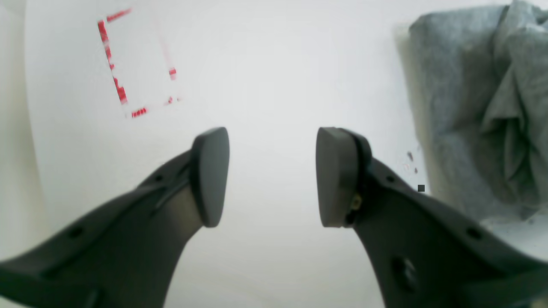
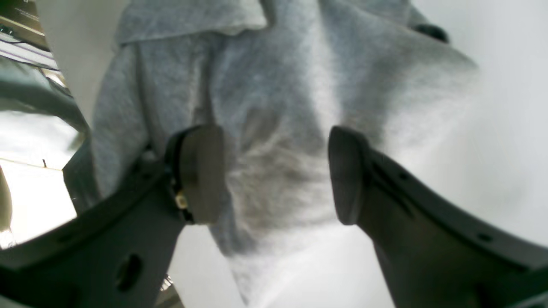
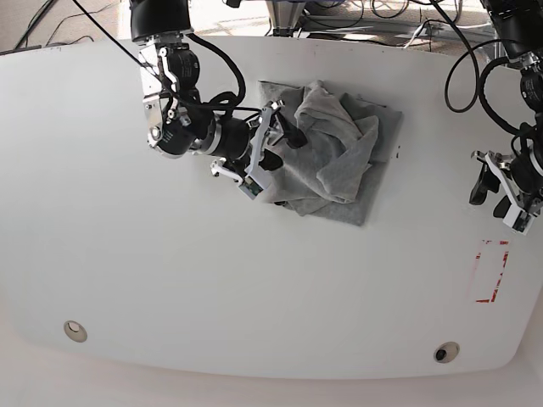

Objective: Layout the t-shirt on the table in an organized manner, then fold the t-shirt properly
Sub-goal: 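Tuck and flatten the shirt bundle edges with the right gripper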

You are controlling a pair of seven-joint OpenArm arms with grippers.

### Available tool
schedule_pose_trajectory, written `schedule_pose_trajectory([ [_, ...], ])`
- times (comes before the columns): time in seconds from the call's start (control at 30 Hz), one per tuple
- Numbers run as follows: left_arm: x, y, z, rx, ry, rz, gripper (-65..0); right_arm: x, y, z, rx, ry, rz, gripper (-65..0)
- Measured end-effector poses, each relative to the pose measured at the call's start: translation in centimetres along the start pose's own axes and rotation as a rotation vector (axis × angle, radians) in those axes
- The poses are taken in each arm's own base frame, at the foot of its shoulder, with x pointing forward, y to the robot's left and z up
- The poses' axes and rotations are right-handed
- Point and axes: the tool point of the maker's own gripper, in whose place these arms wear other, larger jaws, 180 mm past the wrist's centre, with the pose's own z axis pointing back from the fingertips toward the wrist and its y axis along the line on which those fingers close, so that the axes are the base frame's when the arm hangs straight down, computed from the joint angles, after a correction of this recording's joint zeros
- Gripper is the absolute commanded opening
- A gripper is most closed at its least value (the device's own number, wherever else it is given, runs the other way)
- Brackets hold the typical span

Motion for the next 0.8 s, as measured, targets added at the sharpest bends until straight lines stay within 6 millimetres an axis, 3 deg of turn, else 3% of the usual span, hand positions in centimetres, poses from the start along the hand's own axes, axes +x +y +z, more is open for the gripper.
schedule_pose_trajectory([
  [0.23,-1.7,1.1,1.3,0.040,0.012,0.049,-34.9,2.3,4.1,-2.4,0.116,-0.049,0.016,-28.5],
  [0.37,-2.4,2.8,2.5,0.100,0.023,0.072,-34.9,3.4,4.0,-4.1,0.144,-0.054,0.006,-28.5],
  [0.7,-2.3,4.1,3.6,0.140,-0.001,0.095,-34.9,6.5,3.9,-9.0,0.221,-0.091,-0.070,-28.5],
  [0.8,-2.5,4.7,4.1,0.163,0.002,0.102,-34.9,8.6,3.2,-9.9,0.221,-0.098,-0.066,-28.5],
])
